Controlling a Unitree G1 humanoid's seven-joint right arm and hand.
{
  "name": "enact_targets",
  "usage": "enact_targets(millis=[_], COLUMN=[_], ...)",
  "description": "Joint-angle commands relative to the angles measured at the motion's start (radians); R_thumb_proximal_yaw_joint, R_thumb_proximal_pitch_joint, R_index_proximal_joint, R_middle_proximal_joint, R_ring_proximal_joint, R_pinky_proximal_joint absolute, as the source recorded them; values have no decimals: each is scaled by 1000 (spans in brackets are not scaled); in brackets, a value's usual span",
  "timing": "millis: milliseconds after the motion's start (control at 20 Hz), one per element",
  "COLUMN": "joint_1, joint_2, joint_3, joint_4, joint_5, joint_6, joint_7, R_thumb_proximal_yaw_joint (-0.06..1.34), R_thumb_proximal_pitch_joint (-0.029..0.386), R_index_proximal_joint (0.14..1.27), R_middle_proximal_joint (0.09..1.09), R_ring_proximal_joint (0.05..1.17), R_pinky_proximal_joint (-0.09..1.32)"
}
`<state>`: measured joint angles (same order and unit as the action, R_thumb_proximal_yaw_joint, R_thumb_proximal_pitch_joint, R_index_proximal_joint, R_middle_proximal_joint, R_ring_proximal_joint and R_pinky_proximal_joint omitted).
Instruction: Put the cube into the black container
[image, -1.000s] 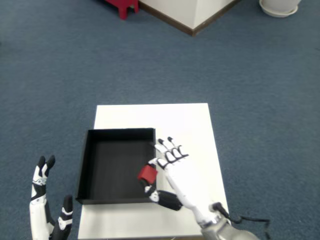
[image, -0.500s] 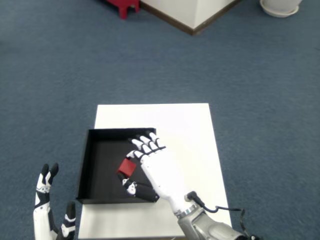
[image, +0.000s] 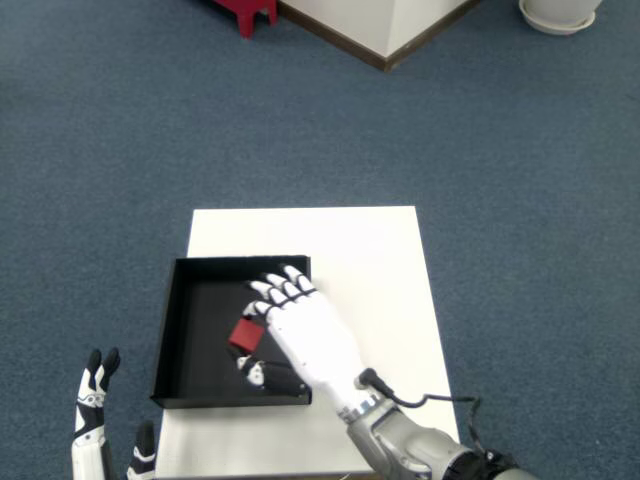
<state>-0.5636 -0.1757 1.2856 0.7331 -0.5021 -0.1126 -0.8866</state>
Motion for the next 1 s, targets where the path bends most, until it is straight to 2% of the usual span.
enact_targets(millis=[50,350,400,450,500,550,600,850,1000], joint_1=[-77,-133,-138,-143,-147,-152,-156,-156,-136], joint_2=[8,12,13,14,15,16,16,19,24], joint_3=[-3,51,63,76,89,100,110,164,175], joint_4=[-56,-67,-64,-59,-54,-51,-52,-36,-23], joint_5=[19,64,74,83,89,96,103,144,154], joint_6=[21,60,66,73,84,97,110,141,143], joint_7=[-20,-4,-8,-11,-14,-18,-22,-43,-61], R_thumb_proximal_yaw_joint=[1283,1283,1269,1186,1012,866,807,793,799], R_thumb_proximal_pitch_joint=[211,207,204,193,170,147,138,155,167], R_index_proximal_joint=[1029,1036,955,733,510,387,339,349,358], R_middle_proximal_joint=[296,306,306,280,237,217,209,195,190], R_ring_proximal_joint=[271,280,284,288,283,263,244,229,222], R_pinky_proximal_joint=[163,184,192,201,204,198,186,162,150])
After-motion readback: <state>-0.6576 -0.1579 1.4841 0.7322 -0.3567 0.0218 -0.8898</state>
